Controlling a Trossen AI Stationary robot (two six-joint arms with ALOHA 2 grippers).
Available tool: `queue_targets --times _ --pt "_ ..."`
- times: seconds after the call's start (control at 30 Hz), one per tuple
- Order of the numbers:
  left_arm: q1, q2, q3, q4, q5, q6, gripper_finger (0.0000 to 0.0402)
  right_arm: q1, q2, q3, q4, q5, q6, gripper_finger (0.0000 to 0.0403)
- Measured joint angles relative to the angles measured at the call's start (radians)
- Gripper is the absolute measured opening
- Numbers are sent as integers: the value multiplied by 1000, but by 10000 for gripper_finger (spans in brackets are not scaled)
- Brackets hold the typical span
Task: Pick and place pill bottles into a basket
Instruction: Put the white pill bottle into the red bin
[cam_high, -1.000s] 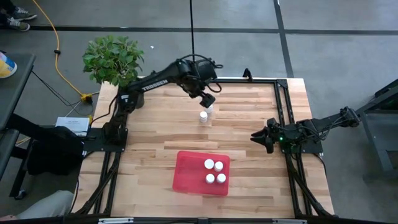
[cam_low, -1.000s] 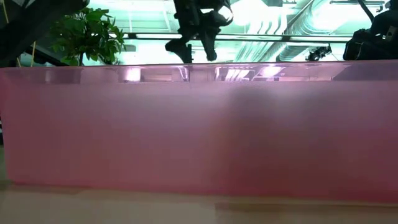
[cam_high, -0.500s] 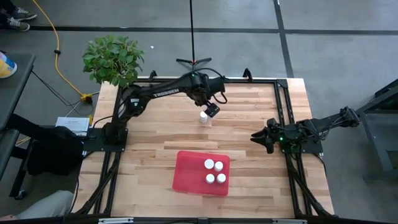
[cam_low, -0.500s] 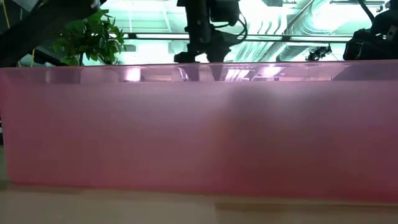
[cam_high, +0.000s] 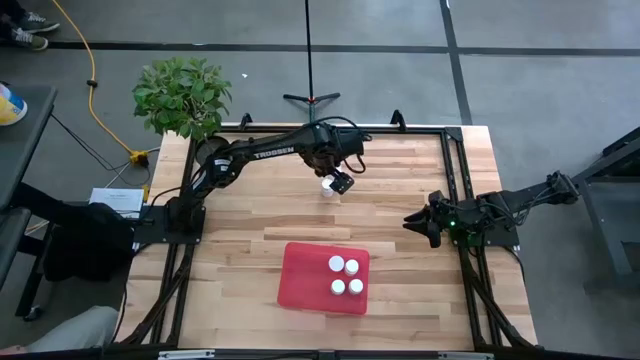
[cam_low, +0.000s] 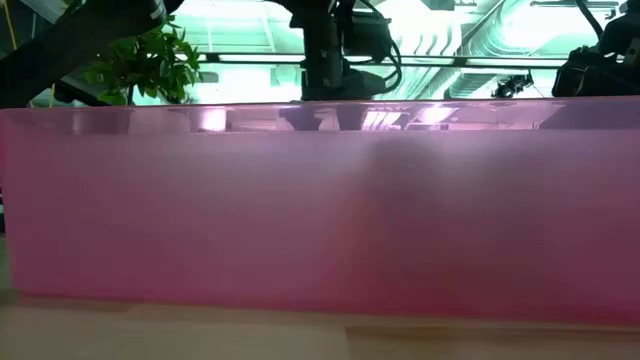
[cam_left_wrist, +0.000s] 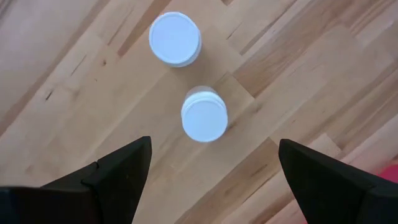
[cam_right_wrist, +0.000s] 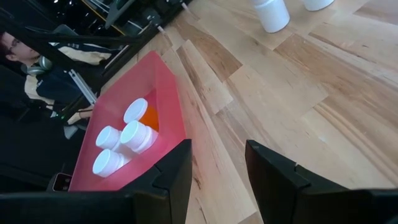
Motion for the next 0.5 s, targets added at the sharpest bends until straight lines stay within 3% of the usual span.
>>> queue_targets --times 0.5 --pt "0 -1 -138 136 40 -31 383 0 0 0 0 0 5 140"
